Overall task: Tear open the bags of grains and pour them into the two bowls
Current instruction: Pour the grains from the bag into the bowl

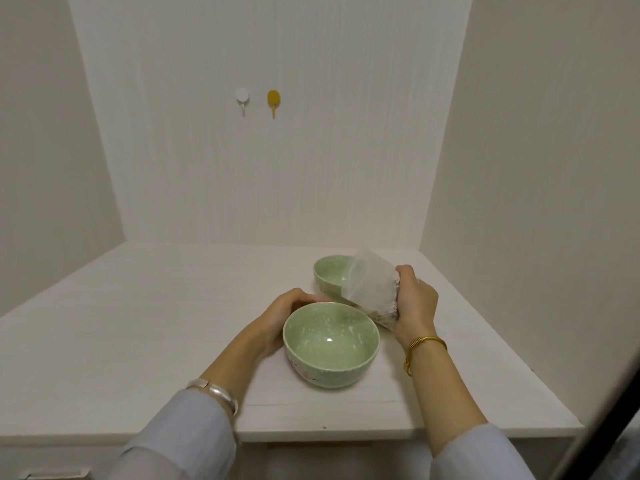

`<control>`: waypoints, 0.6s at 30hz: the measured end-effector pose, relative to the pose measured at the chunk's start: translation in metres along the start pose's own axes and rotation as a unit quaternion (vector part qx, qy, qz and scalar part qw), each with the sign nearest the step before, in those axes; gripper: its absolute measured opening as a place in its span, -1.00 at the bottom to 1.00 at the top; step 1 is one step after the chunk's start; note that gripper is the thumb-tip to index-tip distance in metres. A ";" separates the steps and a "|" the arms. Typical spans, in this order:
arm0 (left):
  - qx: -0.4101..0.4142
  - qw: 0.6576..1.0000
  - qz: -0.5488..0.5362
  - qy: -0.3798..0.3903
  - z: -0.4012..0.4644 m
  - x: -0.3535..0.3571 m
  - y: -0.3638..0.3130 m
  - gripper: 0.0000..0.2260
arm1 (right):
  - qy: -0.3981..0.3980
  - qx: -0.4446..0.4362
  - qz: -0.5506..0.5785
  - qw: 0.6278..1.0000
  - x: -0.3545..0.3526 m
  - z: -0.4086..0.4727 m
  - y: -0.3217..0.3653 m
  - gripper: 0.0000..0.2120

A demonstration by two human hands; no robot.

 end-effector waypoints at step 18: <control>0.065 0.998 -0.019 -0.002 0.004 -0.006 0.003 -0.77 | 0.020 -0.173 -0.181 0.968 0.012 -0.002 0.025 -0.63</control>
Point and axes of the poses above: each hand's wrist, its own z-axis towards the middle knuckle, its own x-axis out of the palm, y = z × x, the point moved 9 cm from there along z, towards the middle knuckle, and after that the axes turned 5 degrees about x, right-handed, at the moved point
